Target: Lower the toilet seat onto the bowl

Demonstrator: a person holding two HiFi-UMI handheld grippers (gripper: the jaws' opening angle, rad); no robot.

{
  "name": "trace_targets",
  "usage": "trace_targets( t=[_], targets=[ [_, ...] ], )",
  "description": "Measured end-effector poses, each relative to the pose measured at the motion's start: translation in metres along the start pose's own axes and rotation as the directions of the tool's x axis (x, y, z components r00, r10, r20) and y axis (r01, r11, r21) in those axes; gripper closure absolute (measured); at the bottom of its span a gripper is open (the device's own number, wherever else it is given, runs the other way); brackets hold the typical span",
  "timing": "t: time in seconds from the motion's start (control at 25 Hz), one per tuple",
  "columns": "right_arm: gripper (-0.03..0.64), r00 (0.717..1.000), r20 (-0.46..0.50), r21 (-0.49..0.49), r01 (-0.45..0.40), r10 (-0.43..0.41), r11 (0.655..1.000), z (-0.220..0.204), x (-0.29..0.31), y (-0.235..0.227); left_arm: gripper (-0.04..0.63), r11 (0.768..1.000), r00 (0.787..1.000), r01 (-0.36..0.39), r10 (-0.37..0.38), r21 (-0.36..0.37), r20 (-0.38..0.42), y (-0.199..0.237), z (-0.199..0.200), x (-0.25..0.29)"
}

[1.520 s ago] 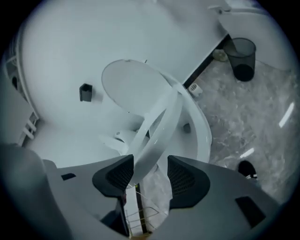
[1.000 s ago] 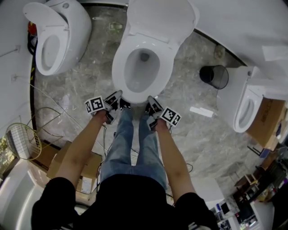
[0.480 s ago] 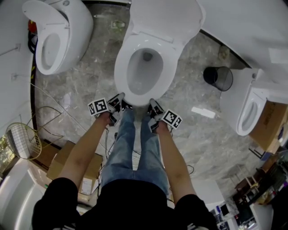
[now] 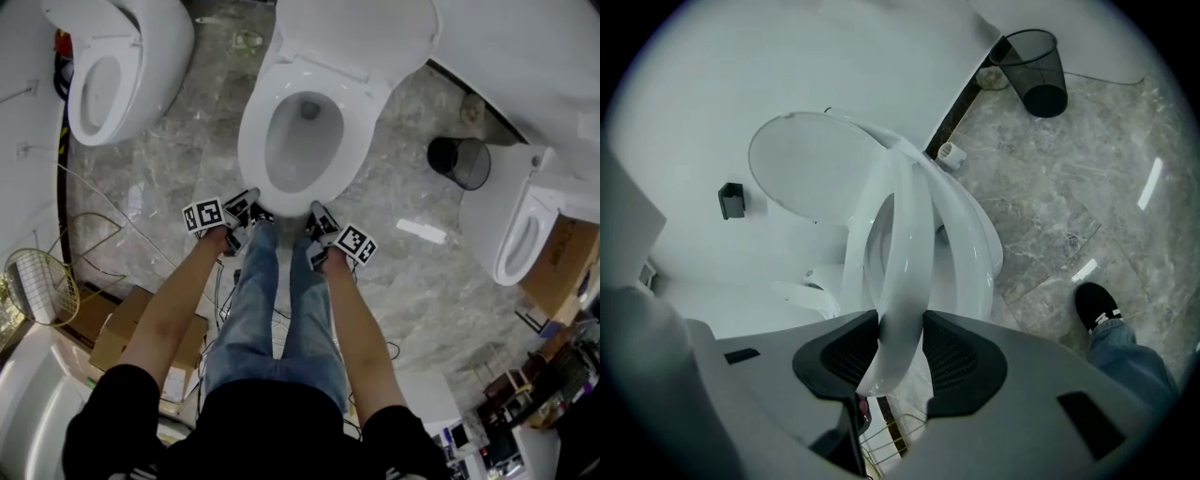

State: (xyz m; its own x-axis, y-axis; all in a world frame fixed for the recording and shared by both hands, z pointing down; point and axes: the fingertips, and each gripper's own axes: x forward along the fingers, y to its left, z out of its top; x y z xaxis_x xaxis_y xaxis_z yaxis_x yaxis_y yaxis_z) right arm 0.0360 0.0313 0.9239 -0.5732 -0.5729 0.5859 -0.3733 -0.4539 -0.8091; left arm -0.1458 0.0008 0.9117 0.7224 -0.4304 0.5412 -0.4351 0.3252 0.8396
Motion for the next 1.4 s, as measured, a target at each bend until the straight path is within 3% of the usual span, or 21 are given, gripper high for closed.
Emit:
trace_targets(
  t=[0.36, 0.84, 1.08, 1.24, 1.4],
  targets=[
    [0.456, 0.999, -0.027, -0.025, 0.043, -0.044, 0.999, -0.003, 0.012, -0.017, 0.451, 1.0, 1.0, 0.003, -0.003, -0.009, -0.002, 0.021, -0.002, 0.007],
    [0.451, 0.995, -0.025, -0.037, 0.098, -0.099, 0.994, -0.005, 0.023, -0.038, 0.44, 0.998, 0.998, -0.066, 0.066, -0.015, -0.007, 0.046, -0.004, 0.016],
    [0.433, 0.978, 0.007, -0.109, 0.206, -0.207, 0.972, -0.002, 0.009, -0.05, 0.41, 0.992, 0.993, -0.119, 0.12, -0.048, 0.0, 0.06, -0.007, -0.006],
    [0.466, 0.962, 0.099, -0.232, 0.272, -0.255, 0.934, 0.017, -0.026, -0.023, 0.442, 0.995, 0.994, -0.102, 0.102, -0.006, 0.04, 0.032, 0.001, -0.034],
    [0.523, 0.948, 0.194, -0.352, 0.307, -0.252, 0.884, 0.032, -0.084, 0.048, 0.538, 0.993, 0.993, -0.015, 0.001, 0.121, 0.115, -0.057, 0.008, -0.076]
  ],
)
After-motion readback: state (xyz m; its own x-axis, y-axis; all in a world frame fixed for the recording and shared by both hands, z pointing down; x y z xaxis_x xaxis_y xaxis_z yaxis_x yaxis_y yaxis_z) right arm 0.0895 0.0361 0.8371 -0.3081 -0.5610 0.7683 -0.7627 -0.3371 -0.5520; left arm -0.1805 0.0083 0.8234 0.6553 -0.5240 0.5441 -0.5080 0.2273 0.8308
